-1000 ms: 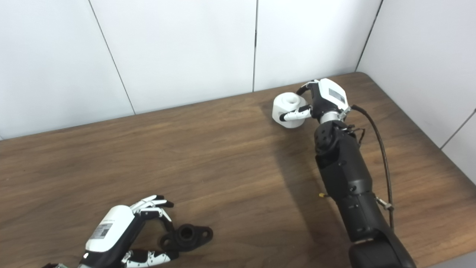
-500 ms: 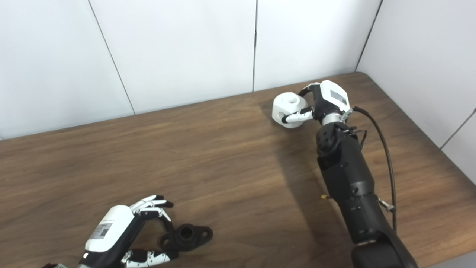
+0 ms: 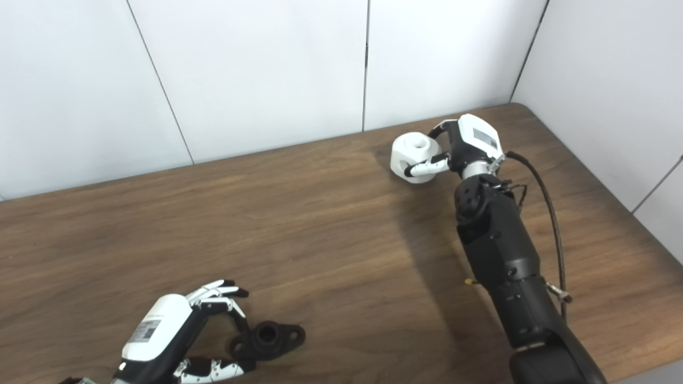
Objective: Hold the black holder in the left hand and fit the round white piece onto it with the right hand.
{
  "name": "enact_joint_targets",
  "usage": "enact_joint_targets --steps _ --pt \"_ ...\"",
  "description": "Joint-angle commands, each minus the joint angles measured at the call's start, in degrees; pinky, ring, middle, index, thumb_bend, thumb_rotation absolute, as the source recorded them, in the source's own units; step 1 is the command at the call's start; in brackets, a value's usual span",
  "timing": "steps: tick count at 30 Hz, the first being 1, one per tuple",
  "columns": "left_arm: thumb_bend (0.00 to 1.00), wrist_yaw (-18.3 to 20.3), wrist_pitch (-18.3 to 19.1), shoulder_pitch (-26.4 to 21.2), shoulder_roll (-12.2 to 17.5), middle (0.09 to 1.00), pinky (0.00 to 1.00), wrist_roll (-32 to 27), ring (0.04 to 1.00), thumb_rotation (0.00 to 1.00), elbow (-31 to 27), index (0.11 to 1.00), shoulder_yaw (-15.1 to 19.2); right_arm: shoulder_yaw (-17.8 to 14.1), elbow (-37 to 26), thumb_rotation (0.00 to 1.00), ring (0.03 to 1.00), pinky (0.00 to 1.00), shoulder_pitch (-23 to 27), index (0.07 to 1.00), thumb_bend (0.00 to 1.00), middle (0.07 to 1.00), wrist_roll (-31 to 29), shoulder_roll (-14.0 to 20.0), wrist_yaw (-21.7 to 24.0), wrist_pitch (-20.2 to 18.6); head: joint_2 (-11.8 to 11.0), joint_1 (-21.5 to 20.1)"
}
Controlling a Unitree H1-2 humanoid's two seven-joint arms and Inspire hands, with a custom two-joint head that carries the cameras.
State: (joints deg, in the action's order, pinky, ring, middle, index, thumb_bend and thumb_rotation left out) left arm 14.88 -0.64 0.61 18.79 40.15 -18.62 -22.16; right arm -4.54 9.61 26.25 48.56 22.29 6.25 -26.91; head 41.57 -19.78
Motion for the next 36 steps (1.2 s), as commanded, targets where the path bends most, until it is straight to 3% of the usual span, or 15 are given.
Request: enact_joint_targets --steps 1,11,13,15,30,36 --pt "0.51 3.7 2.3 2.9 2.1 0.797 0.78 0.5 0.882 0.05 1.9 0.488 -0.3 -0.1 -1.5 0.31 0.916 0.83 1.5 0.647 0.81 0.850 -0.4 1.7 -2.2 0.1 0.0 0.0" --pt "0.51 3.8 2.3 2.8 2.3 0.800 0.79 0.3 0.886 0.05 2.0 0.488 -0.1 0.4 -1.3 0.29 0.929 0.81 1.0 0.579 0.76 0.849 -3.1 2.1 -4.7 0.6 0.1 0.1" --pt "0.51 3.8 2.4 2.8 2.3 0.800 0.79 0.2 0.886 0.05 2.0 0.488 -0.1 0.5 -1.3 0.18 0.922 0.81 0.7 0.506 0.57 0.838 -3.9 2.2 -5.8 1.0 0.1 0.1" --pt "0.51 3.9 2.5 2.8 2.2 0.800 0.79 0.0 0.887 0.05 2.0 0.488 0.0 0.3 -1.2 0.16 0.912 0.79 0.4 0.490 0.53 0.828 -5.1 2.2 -7.4 2.0 0.2 0.0" --pt "0.51 4.4 2.6 2.7 2.0 0.802 0.79 0.2 0.888 0.05 1.6 0.487 0.2 2.2 -1.4 0.14 0.902 0.78 -1.1 0.483 0.52 0.809 -8.9 4.0 -10.9 2.8 0.2 0.2" --pt "0.51 4.5 2.9 2.8 1.7 0.800 0.79 0.3 0.886 0.05 1.5 0.487 0.1 2.9 -5.3 0.14 0.877 0.74 -2.3 0.483 0.52 0.792 -8.9 4.7 -10.1 2.2 0.3 0.7"
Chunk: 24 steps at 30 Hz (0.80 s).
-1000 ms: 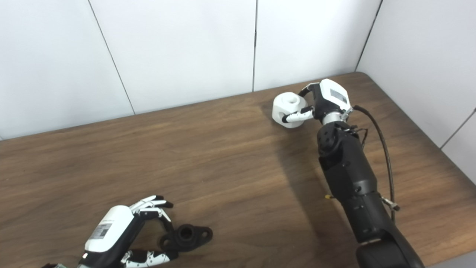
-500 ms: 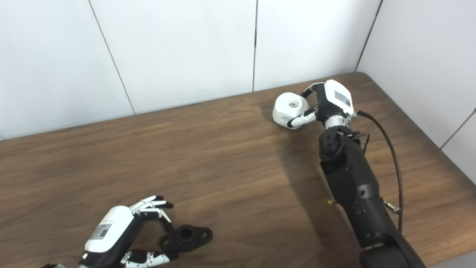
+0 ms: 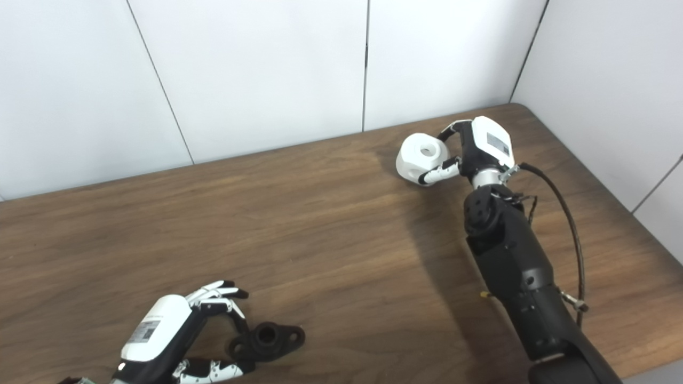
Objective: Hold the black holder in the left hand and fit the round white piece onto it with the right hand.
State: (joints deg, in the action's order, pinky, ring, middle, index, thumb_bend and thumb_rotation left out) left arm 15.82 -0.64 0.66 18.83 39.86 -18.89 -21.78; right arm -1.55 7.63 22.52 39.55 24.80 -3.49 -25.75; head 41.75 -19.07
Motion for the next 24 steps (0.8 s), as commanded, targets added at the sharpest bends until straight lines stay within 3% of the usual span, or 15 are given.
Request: enact_joint_targets --steps 1,6,14,20,24 --pt "0.51 3.5 2.7 2.7 1.7 0.799 0.79 0.6 0.885 0.05 1.9 0.487 -0.3 0.0 -4.6 0.14 0.872 0.74 1.2 0.483 0.52 0.790 0.0 2.3 0.2 0.8 0.1 0.0" --pt "0.51 3.5 2.9 2.6 1.4 0.800 0.79 1.2 0.885 0.05 2.2 0.487 -0.6 -0.2 -13.4 0.14 0.863 0.77 -0.2 0.483 0.52 0.784 1.3 3.2 8.7 -1.0 0.1 0.5" --pt "0.51 4.0 3.6 2.5 0.4 0.801 0.80 2.5 0.884 0.05 2.0 0.488 -1.2 -5.0 -28.4 0.14 0.886 0.83 -0.5 0.484 0.52 0.805 11.7 0.0 31.4 -1.2 0.2 1.8" --pt "0.51 5.4 5.2 2.2 -0.7 0.807 0.81 4.3 0.889 0.05 1.4 0.488 -1.7 -5.3 -37.5 0.14 0.871 0.82 -0.8 0.483 0.52 0.791 14.8 -1.1 43.0 -1.1 0.7 3.6" --pt "0.51 6.1 6.3 2.0 -1.3 0.810 0.81 5.4 0.889 0.05 1.0 0.488 -2.3 -4.2 -44.0 0.15 0.857 0.87 -1.1 0.483 0.52 0.781 16.4 -0.8 51.3 -1.2 1.2 4.8"
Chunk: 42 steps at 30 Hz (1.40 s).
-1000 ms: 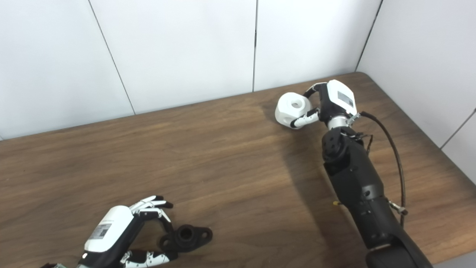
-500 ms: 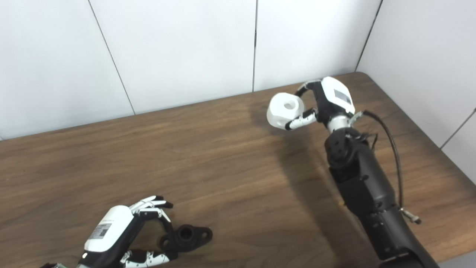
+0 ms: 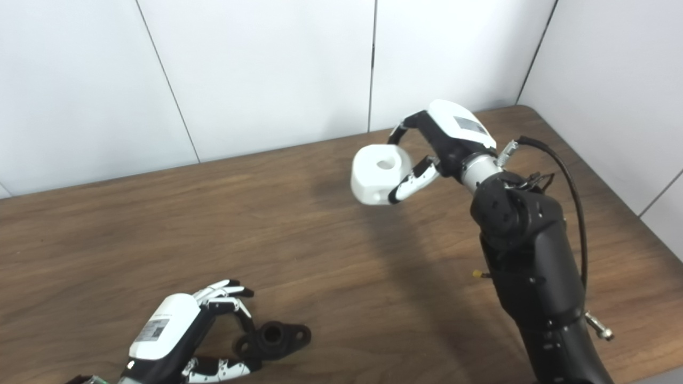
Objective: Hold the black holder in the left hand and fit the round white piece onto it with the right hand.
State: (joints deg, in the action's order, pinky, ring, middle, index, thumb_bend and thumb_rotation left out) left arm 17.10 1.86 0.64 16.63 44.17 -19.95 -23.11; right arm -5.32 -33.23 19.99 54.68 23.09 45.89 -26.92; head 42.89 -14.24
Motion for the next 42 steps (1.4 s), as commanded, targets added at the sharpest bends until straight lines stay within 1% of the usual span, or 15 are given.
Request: enact_joint_targets --steps 1,2,4,7,9,11,15,17,20,25,28,31,37,42 --pt "0.51 5.0 4.1 2.0 0.7 0.811 0.81 1.4 0.889 0.05 1.9 0.488 -1.1 -0.6 -4.8 0.15 0.853 0.88 1.4 0.483 0.52 0.779 1.6 0.3 3.9 0.0 0.1 0.1" --pt "0.52 5.1 4.3 2.0 0.6 0.811 0.80 1.8 0.889 0.05 1.8 0.488 -1.2 -0.7 -6.8 0.15 0.854 0.89 1.4 0.483 0.52 0.780 1.8 -0.3 6.5 0.0 0.4 0.6" --pt "0.52 5.1 4.5 2.0 0.2 0.807 0.80 2.2 0.886 0.05 1.8 0.488 -1.3 -1.0 -9.3 0.15 0.862 0.88 1.6 0.483 0.52 0.788 2.4 -1.2 10.2 0.0 0.7 1.2" --pt "0.52 5.1 4.8 1.8 -0.3 0.803 0.79 2.6 0.881 0.05 1.7 0.488 -1.5 -1.2 -12.5 0.14 0.864 0.85 2.1 0.483 0.52 0.791 3.2 -2.5 14.8 0.0 1.5 2.4" --pt "0.52 5.0 4.8 1.7 -0.6 0.798 0.79 2.8 0.879 0.05 1.8 0.488 -1.6 -1.4 -14.6 0.14 0.873 0.85 2.4 0.483 0.52 0.799 3.3 -4.0 18.0 0.0 2.0 3.1" --pt "0.52 4.9 4.9 1.5 -1.1 0.797 0.79 3.1 0.878 0.05 1.9 0.487 -1.8 -1.4 -16.3 0.14 0.874 0.84 2.3 0.483 0.52 0.798 3.2 -5.2 19.8 0.0 2.6 3.9" --pt "0.52 5.2 5.0 1.3 -1.5 0.795 0.81 4.0 0.878 0.05 1.8 0.487 -2.2 -1.1 -18.8 0.14 0.873 0.86 1.5 0.482 0.52 0.797 4.2 -8.1 22.2 0.0 3.3 4.3" --pt "0.52 5.4 5.3 1.2 -1.7 0.795 0.82 4.2 0.877 0.05 1.6 0.487 -2.3 -0.4 -19.8 0.14 0.880 0.89 0.1 0.482 0.52 0.798 3.8 -9.1 21.7 0.1 3.7 4.3" --pt "0.52 5.6 5.5 1.1 -1.9 0.793 0.81 4.5 0.874 0.05 1.4 0.487 -2.3 1.4 -21.0 0.14 0.879 0.90 -2.1 0.481 0.52 0.802 2.5 -9.6 20.5 0.3 4.3 4.7" --pt "0.52 6.1 5.7 0.8 -2.5 0.793 0.80 5.1 0.875 0.05 1.0 0.487 -2.4 3.0 -21.2 0.14 0.878 0.91 -5.2 0.481 0.52 0.802 0.9 -10.6 17.6 1.3 5.5 5.5" --pt "0.52 6.4 5.9 0.6 -2.6 0.791 0.79 5.8 0.870 0.05 0.8 0.487 -2.7 3.8 -21.2 0.14 0.885 0.93 -6.5 0.481 0.52 0.802 0.5 -11.5 16.7 1.9 6.1 5.9" --pt "0.52 7.2 6.7 0.4 -2.8 0.793 0.80 6.2 0.872 0.05 0.2 0.487 -2.9 4.6 -21.2 0.14 0.885 0.93 -7.4 0.481 0.52 0.801 0.4 -11.8 15.8 3.0 6.6 6.2" --pt "0.52 8.5 7.8 0.1 -3.0 0.795 0.81 6.7 0.877 0.05 -0.6 0.487 -3.2 6.3 -21.1 0.15 0.888 0.97 -8.8 0.481 0.52 0.812 0.2 -11.2 15.3 4.5 7.3 6.7" --pt "0.52 9.6 9.0 -0.1 -3.2 0.796 0.80 7.0 0.873 0.05 -0.7 0.488 -3.4 7.2 -20.4 0.15 0.883 0.96 -9.1 0.481 0.52 0.807 -0.4 -10.8 14.3 4.9 7.6 7.0"
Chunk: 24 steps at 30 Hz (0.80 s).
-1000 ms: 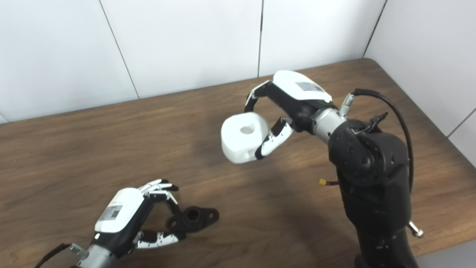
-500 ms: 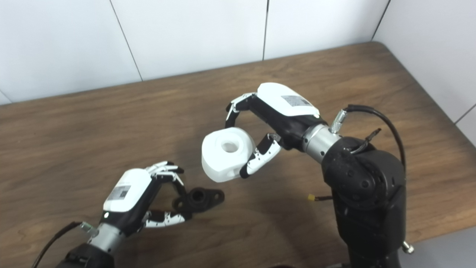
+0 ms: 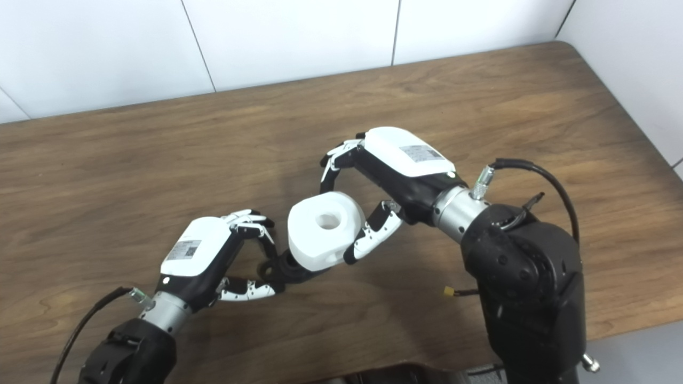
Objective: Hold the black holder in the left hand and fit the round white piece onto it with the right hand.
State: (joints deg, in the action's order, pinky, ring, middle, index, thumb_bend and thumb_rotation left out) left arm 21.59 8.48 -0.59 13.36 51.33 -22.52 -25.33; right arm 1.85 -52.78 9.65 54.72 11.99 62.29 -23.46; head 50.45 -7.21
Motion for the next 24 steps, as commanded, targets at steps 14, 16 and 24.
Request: enact_joint_targets --steps 14,16,24 --pt "0.51 6.5 3.7 0.5 0.0 0.804 0.81 0.1 0.875 0.05 2.4 0.488 -1.8 3.1 2.4 0.15 0.875 0.91 1.8 0.481 0.52 0.805 -1.1 0.7 -6.9 4.2 0.2 0.5" --pt "0.51 6.4 3.7 0.5 0.0 0.802 0.81 0.0 0.874 0.06 2.4 0.488 -1.9 3.5 2.9 0.15 0.879 0.91 2.0 0.482 0.52 0.808 -1.0 0.7 -7.6 4.6 0.1 0.5" --pt "0.51 6.4 3.9 0.5 -0.1 0.801 0.81 0.0 0.873 0.06 2.4 0.488 -2.1 5.4 4.7 0.15 0.880 0.90 2.0 0.482 0.52 0.802 -0.9 0.2 -10.1 5.8 0.1 0.7"
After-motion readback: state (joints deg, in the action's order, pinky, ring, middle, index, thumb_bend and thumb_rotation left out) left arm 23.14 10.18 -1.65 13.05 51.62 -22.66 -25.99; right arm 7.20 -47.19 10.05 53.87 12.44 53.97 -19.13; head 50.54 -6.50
